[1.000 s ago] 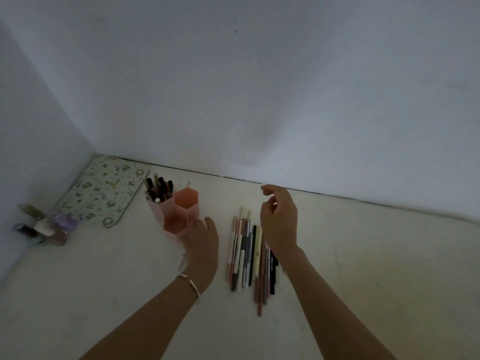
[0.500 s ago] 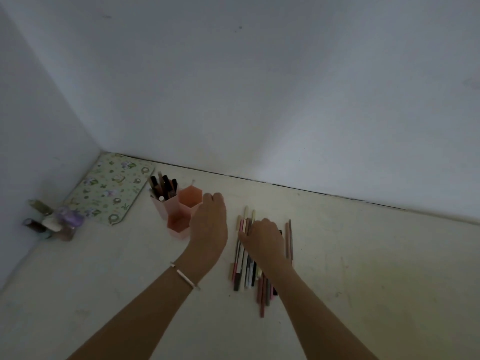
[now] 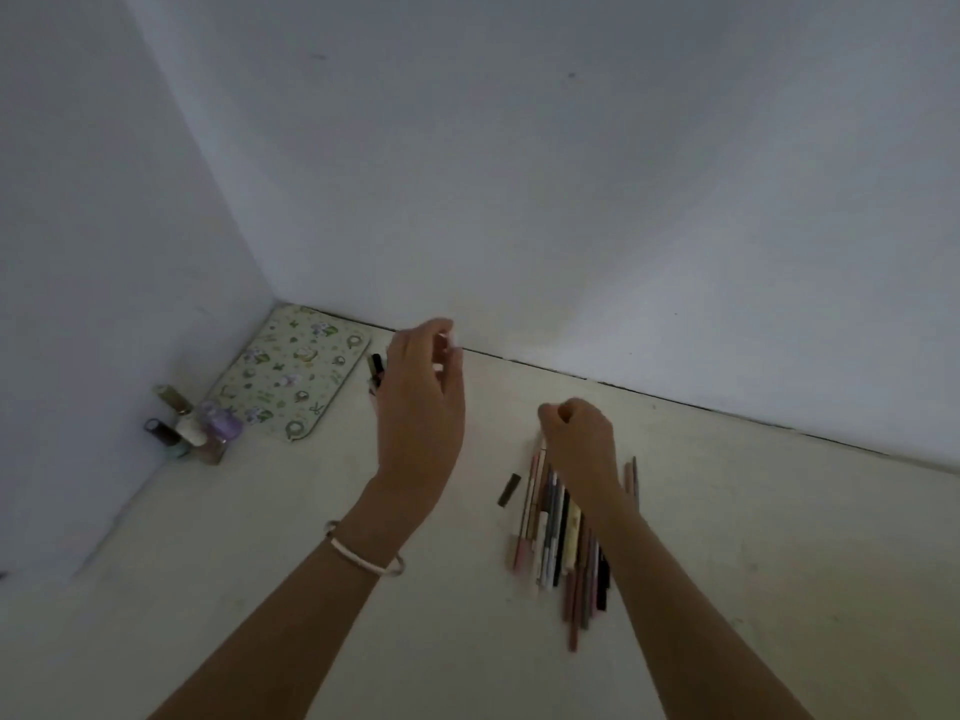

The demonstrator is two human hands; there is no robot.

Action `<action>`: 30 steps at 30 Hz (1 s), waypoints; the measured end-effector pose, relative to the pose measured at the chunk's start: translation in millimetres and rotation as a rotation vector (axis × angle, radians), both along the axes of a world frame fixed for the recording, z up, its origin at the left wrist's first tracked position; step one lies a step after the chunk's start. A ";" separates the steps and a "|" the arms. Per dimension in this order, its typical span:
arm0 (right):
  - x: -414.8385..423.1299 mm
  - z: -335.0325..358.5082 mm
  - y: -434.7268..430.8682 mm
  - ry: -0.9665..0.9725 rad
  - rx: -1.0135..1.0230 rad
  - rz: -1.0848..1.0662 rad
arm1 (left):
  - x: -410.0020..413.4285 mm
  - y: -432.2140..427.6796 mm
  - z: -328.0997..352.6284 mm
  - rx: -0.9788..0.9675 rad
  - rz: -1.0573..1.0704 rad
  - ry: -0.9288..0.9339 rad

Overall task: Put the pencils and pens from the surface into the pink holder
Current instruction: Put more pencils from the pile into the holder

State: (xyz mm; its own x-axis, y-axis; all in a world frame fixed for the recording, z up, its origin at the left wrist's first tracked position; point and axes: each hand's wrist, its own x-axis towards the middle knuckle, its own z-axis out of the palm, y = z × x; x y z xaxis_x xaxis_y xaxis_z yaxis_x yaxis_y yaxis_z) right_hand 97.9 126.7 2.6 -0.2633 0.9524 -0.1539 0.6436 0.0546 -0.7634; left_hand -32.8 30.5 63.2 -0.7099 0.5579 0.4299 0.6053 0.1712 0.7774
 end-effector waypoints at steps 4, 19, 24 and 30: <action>-21.3 57.8 17.4 0.469 -0.006 -0.106 | -48.8 -5.7 17.3 0.170 0.158 0.026; -87.9 48.6 -30.2 0.651 0.377 0.088 | -81.2 -39.0 -39.9 -0.178 0.167 0.111; -112.5 36.5 -38.3 0.402 0.471 0.252 | -99.7 -57.3 -30.1 -0.078 0.136 0.017; -117.9 14.9 -42.9 0.147 0.574 0.428 | -97.4 -64.3 -23.8 -0.064 0.085 -0.052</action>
